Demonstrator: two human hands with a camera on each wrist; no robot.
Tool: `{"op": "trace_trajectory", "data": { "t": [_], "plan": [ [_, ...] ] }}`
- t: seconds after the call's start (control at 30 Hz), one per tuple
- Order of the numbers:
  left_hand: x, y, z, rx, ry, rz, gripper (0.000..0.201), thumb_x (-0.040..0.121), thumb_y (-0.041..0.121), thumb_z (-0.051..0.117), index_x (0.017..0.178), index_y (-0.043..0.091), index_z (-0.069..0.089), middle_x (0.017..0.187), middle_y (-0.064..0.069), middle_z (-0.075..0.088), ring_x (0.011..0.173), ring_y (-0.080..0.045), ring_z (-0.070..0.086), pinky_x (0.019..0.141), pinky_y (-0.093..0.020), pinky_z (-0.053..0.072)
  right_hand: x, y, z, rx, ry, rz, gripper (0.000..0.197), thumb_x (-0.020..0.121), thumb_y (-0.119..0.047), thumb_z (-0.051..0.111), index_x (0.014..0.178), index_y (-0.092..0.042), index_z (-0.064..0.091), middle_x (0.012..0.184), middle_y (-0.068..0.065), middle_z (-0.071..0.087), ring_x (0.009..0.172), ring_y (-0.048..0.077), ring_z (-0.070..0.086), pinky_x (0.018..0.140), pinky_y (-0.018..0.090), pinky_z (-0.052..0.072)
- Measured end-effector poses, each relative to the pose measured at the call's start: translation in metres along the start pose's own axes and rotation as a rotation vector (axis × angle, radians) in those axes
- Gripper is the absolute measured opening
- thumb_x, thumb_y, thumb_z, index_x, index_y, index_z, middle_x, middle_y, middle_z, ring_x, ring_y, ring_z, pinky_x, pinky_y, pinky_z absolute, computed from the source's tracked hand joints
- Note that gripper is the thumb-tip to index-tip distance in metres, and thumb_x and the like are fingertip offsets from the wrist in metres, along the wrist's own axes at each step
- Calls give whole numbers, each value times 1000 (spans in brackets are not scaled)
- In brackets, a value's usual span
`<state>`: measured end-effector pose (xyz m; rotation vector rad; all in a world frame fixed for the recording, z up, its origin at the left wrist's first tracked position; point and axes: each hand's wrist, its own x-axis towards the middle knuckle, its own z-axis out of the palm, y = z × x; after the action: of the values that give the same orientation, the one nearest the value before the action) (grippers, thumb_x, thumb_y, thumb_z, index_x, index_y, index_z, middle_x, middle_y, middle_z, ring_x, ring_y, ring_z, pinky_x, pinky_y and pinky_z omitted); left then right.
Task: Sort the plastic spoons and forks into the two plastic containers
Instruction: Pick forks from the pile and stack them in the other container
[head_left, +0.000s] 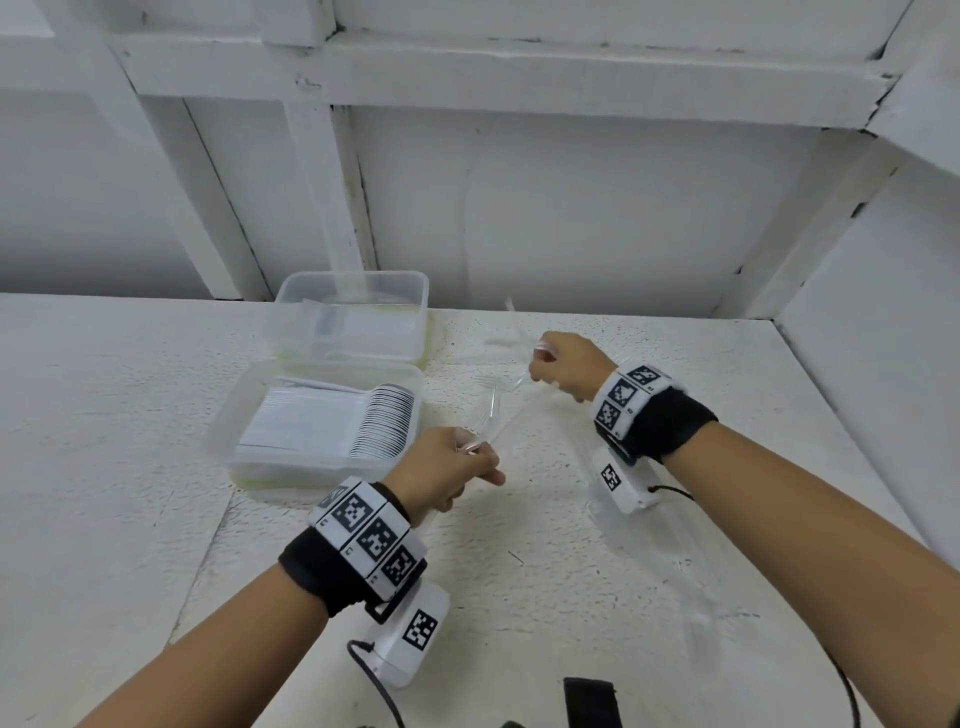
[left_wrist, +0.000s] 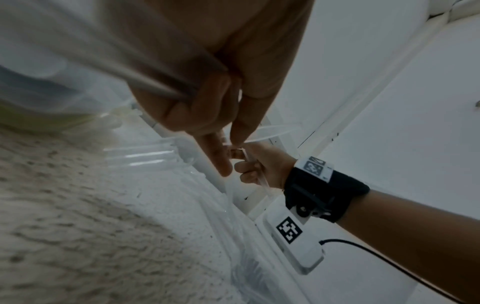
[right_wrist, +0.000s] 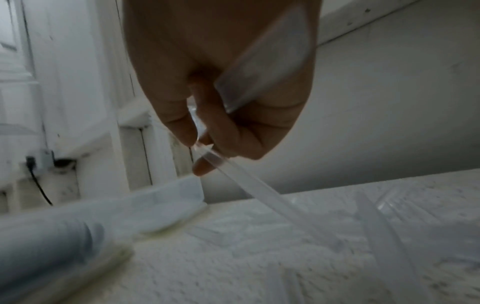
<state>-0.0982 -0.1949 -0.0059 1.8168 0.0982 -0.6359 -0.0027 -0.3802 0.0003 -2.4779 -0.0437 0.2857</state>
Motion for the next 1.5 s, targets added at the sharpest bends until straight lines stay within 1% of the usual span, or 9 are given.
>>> {"op": "trace_trajectory", "data": {
  "t": [0.17,0.3,0.4,0.6,0.8,0.97,1.17,1.3,1.5],
  "plan": [
    [-14,4,-9,-69,100,120,26,95,26,52,93,2,62,71,6,70,36,-5,27,34,-16,24,-41,-19,-16,333,55,-18,9,90,-13,48,82,-13,51,79,-2,69,43,5,34,36,18,27],
    [-17,6,-14,-140,177,210,35,95,31,51,98,-3,57,88,-11,71,37,-7,27,34,-16,24,-70,-29,-7,605,43,2,15,94,-18,51,86,-8,59,72,-2,64,41,6,30,38,19,24],
    [-21,8,-15,-146,154,263,23,95,29,52,82,15,66,83,-27,62,39,-11,25,36,-17,21,-86,-36,7,689,4,52,19,95,-26,52,88,-9,58,70,-1,58,39,5,29,37,17,23],
    [-34,11,-13,-115,55,282,25,93,9,51,69,15,52,44,3,39,35,-7,22,36,-15,18,-101,-47,30,741,-8,133,30,90,-37,59,72,-16,47,60,-1,44,40,5,27,36,17,22],
    [-41,2,-14,-51,-78,330,12,78,16,55,71,8,60,54,-11,36,35,-10,21,36,-15,19,-110,-53,50,892,-57,137,30,92,-25,56,65,-15,51,55,-1,41,39,7,27,35,15,19],
    [-45,-4,-14,-42,-105,342,5,93,13,55,93,17,52,51,10,56,32,-2,24,35,-14,18,-111,-57,53,919,46,130,24,91,-12,52,67,-13,49,57,0,44,34,4,32,35,16,22],
    [-46,-7,-16,-157,50,258,48,79,56,44,111,21,36,89,-4,51,36,-1,24,35,-16,21,-117,-52,47,998,187,59,20,96,-24,49,80,-14,54,55,-4,40,37,2,29,35,16,25],
    [-42,-7,-18,-385,60,168,46,93,60,15,98,24,43,77,2,51,36,-5,20,38,-13,16,-125,-52,49,1031,86,-43,21,98,-23,44,81,-15,54,53,-7,42,38,3,28,35,16,23],
    [-41,-10,-11,-336,33,188,38,101,40,25,84,11,43,61,7,52,39,-7,22,39,-15,18,-129,-64,66,972,3,-122,23,100,-23,40,81,-14,51,49,-10,42,38,1,31,37,17,23]
  ]
}}
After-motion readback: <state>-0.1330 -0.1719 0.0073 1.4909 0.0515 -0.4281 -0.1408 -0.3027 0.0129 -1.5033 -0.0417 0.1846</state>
